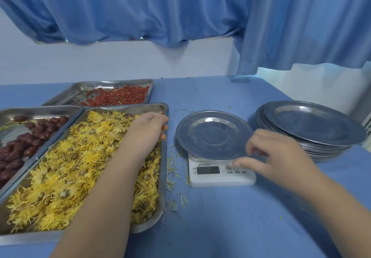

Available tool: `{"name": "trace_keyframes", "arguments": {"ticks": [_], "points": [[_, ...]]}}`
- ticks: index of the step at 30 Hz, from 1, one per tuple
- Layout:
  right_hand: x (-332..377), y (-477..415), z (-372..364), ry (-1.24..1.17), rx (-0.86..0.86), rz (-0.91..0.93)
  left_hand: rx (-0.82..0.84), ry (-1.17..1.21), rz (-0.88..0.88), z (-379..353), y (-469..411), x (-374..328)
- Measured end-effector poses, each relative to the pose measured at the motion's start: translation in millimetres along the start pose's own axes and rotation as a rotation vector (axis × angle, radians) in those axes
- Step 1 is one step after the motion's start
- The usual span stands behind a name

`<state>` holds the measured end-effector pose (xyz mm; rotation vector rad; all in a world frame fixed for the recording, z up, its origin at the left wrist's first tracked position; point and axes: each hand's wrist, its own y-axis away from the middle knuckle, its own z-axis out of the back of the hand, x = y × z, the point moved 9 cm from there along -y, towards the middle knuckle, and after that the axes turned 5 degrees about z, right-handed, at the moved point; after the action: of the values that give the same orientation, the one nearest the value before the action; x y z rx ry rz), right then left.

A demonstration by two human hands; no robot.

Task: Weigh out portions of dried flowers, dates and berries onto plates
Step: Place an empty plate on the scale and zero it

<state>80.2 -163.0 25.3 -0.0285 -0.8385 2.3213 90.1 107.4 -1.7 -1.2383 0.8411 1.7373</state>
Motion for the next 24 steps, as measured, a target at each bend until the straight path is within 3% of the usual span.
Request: {"name": "trace_keyframes", "arguments": {"ticks": [9, 24], "points": [[-33.5, 25.7, -43.5, -0.169, 0.346, -0.217, 0.003, -0.055, -0.032, -5.3, 5.6, -5.5], [-33.9, 25.4, -38.5, -0.227, 0.333, -0.204, 0.008, -0.009, 0.004, -3.5, -1.0, 4.3]]}}
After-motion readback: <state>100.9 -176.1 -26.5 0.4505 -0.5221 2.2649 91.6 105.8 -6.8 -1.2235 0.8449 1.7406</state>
